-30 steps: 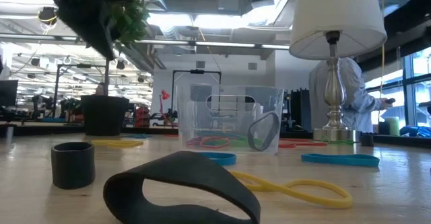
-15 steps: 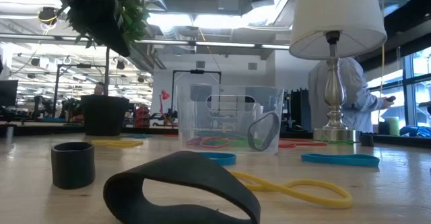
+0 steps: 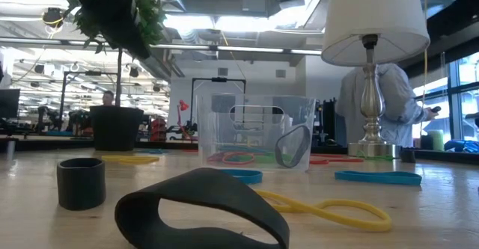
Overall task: Pick and place rubber bands into bin
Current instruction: Put the green rubber band into the transparent container
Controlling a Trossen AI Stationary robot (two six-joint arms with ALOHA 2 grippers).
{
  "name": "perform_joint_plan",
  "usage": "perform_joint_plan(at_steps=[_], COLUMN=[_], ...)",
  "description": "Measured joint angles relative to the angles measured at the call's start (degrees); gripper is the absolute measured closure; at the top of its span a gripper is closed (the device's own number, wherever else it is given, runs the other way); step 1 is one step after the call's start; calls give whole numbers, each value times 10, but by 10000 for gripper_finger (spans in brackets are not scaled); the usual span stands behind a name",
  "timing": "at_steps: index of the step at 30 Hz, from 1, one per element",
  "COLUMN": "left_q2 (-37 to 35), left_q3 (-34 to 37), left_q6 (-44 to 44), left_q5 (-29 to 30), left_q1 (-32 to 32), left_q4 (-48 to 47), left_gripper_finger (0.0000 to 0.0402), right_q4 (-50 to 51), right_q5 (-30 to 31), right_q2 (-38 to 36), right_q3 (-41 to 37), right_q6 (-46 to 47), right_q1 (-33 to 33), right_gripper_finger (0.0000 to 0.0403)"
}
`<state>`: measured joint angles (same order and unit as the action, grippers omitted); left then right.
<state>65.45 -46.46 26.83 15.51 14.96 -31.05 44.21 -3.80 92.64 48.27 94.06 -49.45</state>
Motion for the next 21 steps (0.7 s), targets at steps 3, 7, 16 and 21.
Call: perform_joint_plan(at_steps=[3, 7, 16, 21], left_q2=[0, 0, 0, 0], left_q3=[0, 0, 0, 0], left_q6=[0, 0, -19, -20], left_q5=[0, 0, -1, -1], left_q1=[0, 0, 0, 0], left_q4=[0, 0, 0, 0], left_gripper_finger=[398, 398, 398, 398], right_q4=[-5, -11, -28, 10], right_q5=[-24, -26, -16, 81], right_q2=[23, 43, -1, -58], right_q3=[2, 3, -3, 32], right_q6=[0, -1, 23, 29], right_q1=[0, -10, -4, 14], right_gripper_finger=[312, 319, 394, 399])
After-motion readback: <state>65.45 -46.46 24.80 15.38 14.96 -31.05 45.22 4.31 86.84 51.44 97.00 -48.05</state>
